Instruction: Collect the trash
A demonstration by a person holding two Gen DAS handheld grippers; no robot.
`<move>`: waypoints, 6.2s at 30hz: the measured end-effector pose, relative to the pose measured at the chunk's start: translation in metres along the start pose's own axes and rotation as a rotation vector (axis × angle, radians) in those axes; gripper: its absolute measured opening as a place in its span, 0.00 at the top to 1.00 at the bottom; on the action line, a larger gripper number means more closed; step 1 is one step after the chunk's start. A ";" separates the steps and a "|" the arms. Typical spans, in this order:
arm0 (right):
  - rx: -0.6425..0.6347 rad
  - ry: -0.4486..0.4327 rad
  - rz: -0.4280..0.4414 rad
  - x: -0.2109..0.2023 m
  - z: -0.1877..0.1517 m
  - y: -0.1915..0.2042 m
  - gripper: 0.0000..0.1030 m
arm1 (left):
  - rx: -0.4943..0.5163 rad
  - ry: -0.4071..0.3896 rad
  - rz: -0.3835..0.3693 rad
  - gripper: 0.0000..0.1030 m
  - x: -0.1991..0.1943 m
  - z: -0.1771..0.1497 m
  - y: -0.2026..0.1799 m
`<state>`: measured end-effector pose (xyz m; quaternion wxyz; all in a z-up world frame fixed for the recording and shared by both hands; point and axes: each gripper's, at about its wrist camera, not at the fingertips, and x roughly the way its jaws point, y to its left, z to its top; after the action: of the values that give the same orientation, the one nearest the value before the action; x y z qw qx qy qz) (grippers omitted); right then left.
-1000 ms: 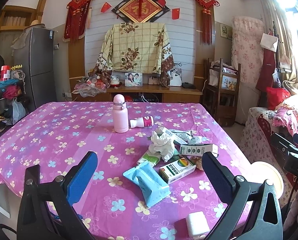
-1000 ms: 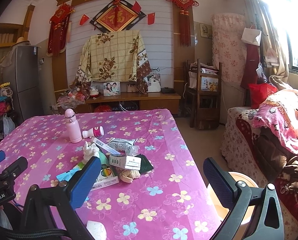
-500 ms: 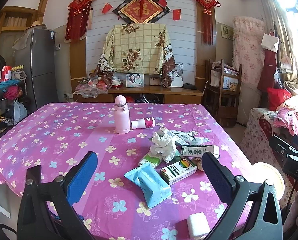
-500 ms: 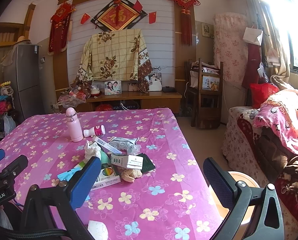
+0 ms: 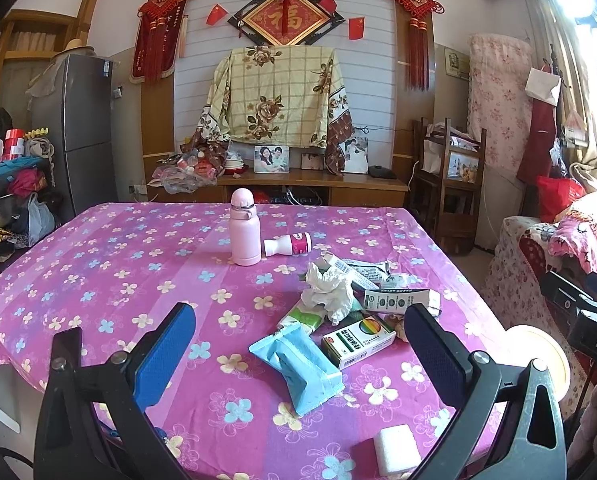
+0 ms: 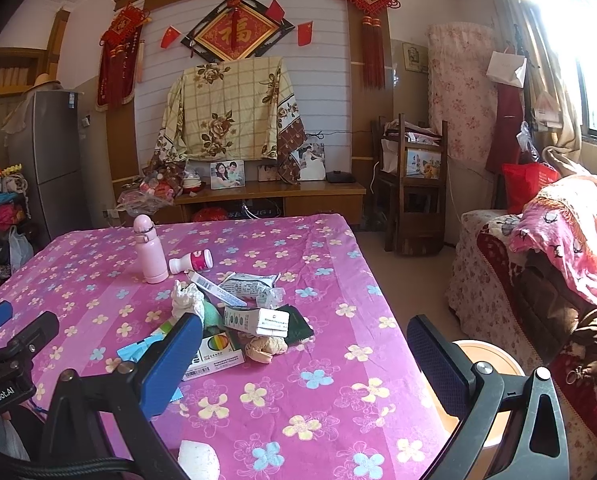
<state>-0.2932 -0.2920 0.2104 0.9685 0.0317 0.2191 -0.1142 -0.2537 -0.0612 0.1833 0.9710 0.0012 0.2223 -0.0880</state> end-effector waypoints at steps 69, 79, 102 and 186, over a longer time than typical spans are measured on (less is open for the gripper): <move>0.000 0.049 0.000 0.015 -0.012 0.002 0.00 | -0.011 0.029 0.015 0.00 0.010 -0.010 -0.001; -0.006 0.095 0.006 0.026 -0.015 0.001 0.00 | -0.001 0.061 0.008 0.00 0.017 -0.013 -0.006; -0.016 0.348 0.031 0.095 -0.049 -0.015 0.00 | 0.099 0.380 -0.165 0.00 0.050 -0.071 -0.025; 0.315 0.434 -0.002 0.128 -0.081 -0.225 0.67 | 0.308 0.501 -0.466 0.60 0.140 -0.039 -0.261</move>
<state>-0.2674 -0.5282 0.0797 0.8818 0.2055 0.4014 -0.1382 -0.1915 -0.3404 0.0968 0.8288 0.1180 0.4316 -0.3361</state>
